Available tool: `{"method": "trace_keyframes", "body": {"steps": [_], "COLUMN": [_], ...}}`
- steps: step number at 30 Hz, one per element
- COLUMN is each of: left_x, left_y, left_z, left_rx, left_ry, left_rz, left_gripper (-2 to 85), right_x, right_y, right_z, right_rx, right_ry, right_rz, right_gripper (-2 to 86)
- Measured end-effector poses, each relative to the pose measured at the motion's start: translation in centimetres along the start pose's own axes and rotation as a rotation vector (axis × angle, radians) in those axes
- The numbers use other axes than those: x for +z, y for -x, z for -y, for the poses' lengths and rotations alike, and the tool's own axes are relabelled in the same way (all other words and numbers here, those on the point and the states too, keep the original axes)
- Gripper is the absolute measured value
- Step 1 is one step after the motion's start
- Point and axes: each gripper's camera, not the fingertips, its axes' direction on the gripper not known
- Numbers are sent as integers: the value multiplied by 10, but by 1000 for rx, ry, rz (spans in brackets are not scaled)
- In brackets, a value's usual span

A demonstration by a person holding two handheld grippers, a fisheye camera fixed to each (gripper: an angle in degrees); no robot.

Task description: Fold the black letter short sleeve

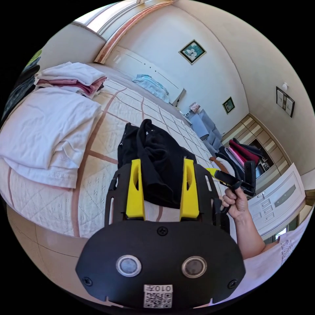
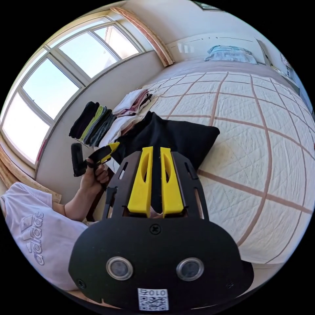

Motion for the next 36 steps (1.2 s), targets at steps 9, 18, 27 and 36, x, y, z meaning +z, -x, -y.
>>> {"method": "trace_keyframes", "body": {"steps": [9, 18, 27, 36], "left_x": [-2, -22, 40, 17], "left_y": [-46, -41, -102, -69], "left_z": [27, 6, 38, 3], "left_rx": [182, 140, 339, 216], "left_ry": [30, 58, 295, 235], "left_rz": [144, 217, 294, 80], "left_gripper": [74, 96, 111, 62], "right_x": [28, 39, 13, 25], "right_y": [0, -8, 30, 21], "right_z": [-18, -28, -21, -23], "right_rx": [3, 11, -104, -65], "right_ry": [76, 60, -24, 6], "right_rz": [-10, 27, -75, -44], "right_gripper": [49, 39, 61, 57]}}
